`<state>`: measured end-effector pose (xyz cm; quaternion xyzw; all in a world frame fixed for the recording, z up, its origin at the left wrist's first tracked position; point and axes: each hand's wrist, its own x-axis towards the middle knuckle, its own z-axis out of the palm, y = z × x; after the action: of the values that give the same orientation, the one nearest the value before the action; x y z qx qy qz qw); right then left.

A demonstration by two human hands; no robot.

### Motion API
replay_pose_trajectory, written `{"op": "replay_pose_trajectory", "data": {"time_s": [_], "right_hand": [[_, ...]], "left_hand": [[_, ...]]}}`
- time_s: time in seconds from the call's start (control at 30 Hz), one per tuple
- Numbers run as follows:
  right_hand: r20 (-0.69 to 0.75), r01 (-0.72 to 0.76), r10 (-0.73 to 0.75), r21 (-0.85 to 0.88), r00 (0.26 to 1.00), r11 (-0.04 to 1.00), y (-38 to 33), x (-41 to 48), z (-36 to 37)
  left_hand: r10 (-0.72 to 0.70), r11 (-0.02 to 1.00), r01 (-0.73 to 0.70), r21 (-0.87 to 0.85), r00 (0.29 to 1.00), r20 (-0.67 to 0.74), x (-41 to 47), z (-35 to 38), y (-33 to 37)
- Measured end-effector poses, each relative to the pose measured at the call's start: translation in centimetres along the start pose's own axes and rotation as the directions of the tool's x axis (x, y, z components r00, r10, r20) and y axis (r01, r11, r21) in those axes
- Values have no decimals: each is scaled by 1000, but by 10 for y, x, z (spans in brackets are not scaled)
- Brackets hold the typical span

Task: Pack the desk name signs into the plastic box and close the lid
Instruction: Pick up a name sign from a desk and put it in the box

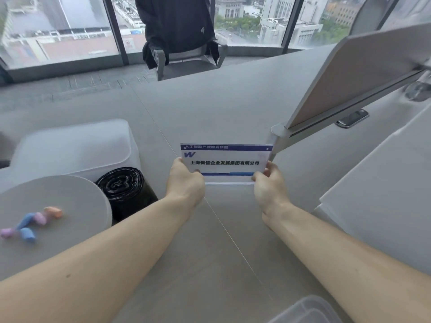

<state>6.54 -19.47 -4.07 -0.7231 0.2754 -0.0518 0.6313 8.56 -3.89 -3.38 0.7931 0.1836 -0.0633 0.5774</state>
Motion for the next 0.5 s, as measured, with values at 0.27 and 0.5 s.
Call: {"op": "replay_pose_trajectory", "data": {"time_s": [0.27, 0.5], "right_hand": [[-40, 0, 8, 182, 999, 983, -80, -60, -20], [43, 64, -81, 310, 996, 948, -193, -159, -49]], "left_hand": [[156, 984, -161, 77, 986, 65, -53, -58, 70], [267, 958, -270, 92, 963, 49, -142, -161, 154]]}}
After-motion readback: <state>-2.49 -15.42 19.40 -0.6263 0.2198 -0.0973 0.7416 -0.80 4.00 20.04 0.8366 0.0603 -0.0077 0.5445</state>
